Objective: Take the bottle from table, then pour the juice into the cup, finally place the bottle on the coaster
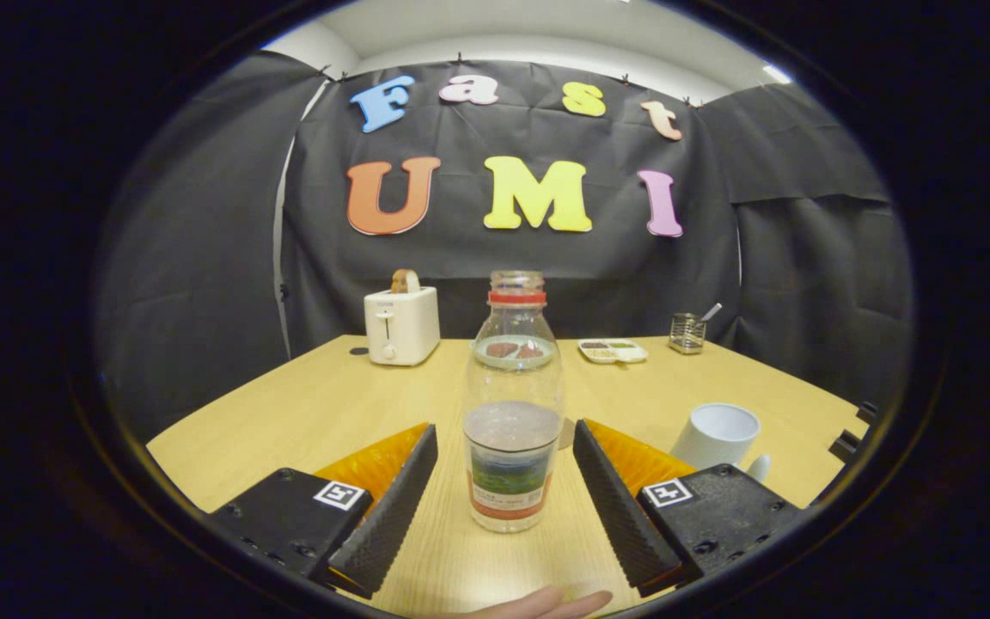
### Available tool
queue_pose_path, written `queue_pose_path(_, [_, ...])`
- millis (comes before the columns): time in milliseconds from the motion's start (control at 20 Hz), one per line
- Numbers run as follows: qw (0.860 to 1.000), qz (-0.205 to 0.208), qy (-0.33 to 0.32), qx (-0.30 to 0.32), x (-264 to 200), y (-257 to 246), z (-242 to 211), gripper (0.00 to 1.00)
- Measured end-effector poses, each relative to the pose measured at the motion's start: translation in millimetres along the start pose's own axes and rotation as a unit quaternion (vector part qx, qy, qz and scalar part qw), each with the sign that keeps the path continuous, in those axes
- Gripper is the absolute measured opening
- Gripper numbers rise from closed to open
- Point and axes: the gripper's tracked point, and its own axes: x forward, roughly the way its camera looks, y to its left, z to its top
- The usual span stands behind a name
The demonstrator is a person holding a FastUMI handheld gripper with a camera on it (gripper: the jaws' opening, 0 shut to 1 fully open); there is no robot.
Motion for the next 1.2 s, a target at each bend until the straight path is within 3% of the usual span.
queue_pose_path(550, [0.999,-0.028,-0.03,-0.028,35,-3,-6,1.0])
queue_pose_path(700, [0.998,-0.013,-0.056,-0.032,33,1,7,1.0])
queue_pose_path(850, [0.998,-0.012,-0.059,-0.027,31,-3,10,0.83])
queue_pose_path(1200, [0.998,0.021,-0.03,0.043,4,-4,42,0.81])
